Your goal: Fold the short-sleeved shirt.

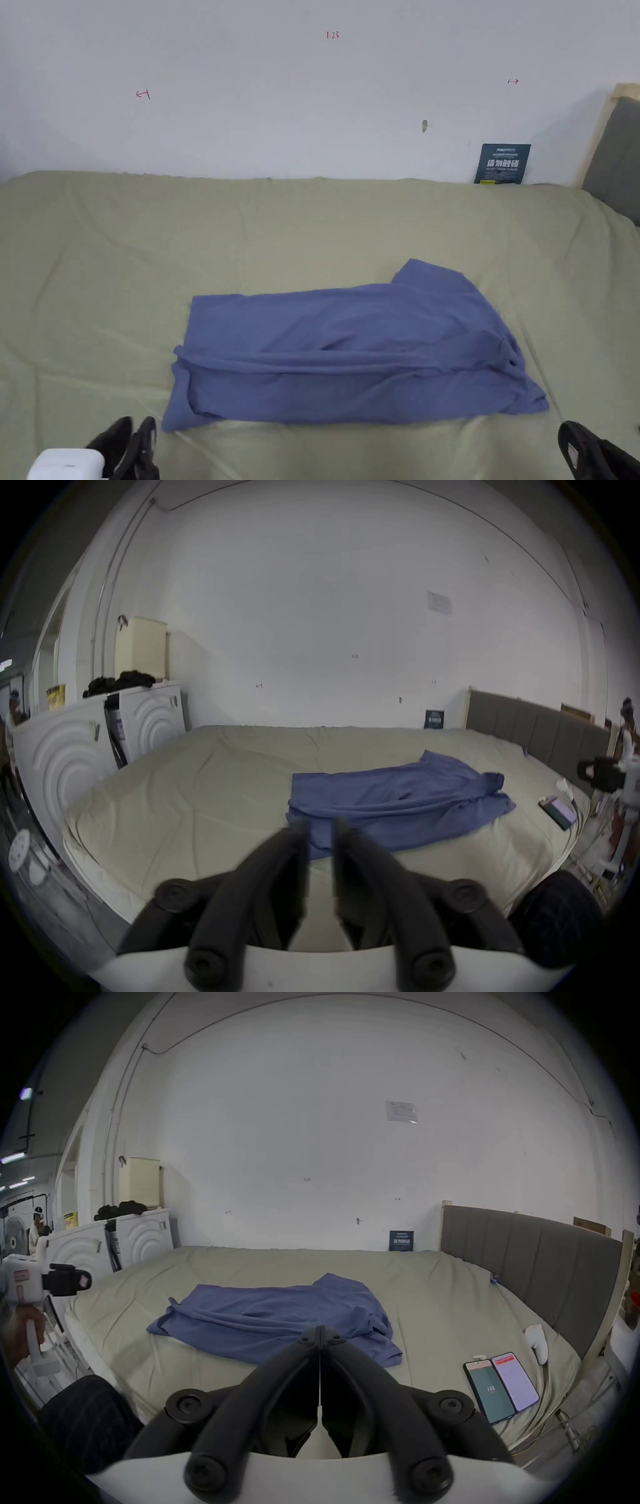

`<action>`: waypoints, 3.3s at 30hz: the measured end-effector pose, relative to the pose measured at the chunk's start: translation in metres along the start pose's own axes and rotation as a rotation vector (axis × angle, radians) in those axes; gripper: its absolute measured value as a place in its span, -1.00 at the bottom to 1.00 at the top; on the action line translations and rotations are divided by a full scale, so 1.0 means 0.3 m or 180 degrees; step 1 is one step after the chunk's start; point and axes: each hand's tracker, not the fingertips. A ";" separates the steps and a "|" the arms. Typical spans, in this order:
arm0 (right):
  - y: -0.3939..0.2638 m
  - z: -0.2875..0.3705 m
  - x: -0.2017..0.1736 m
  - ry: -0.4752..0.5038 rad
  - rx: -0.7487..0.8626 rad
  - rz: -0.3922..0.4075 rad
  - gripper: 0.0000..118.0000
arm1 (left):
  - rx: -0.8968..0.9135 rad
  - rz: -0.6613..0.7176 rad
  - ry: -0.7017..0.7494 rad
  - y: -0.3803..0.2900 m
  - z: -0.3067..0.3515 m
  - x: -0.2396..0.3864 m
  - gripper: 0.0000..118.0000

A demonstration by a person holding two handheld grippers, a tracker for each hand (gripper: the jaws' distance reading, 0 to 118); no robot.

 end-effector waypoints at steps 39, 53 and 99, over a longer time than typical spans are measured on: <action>-0.095 -0.153 0.023 0.0046 -0.0605 -0.0020 -0.97 | -0.2024 0.0262 -0.0117 -0.122 -0.837 -0.149 0.57; -0.052 -0.298 0.147 -0.0122 -0.1045 -0.0165 -0.97 | -0.1717 0.0485 -0.0366 -0.052 -0.742 -0.127 -0.92; 0.067 -0.475 0.384 0.0205 -0.2262 -0.0384 -0.91 | -0.1976 0.0388 -0.0681 0.095 -0.453 -0.224 -0.94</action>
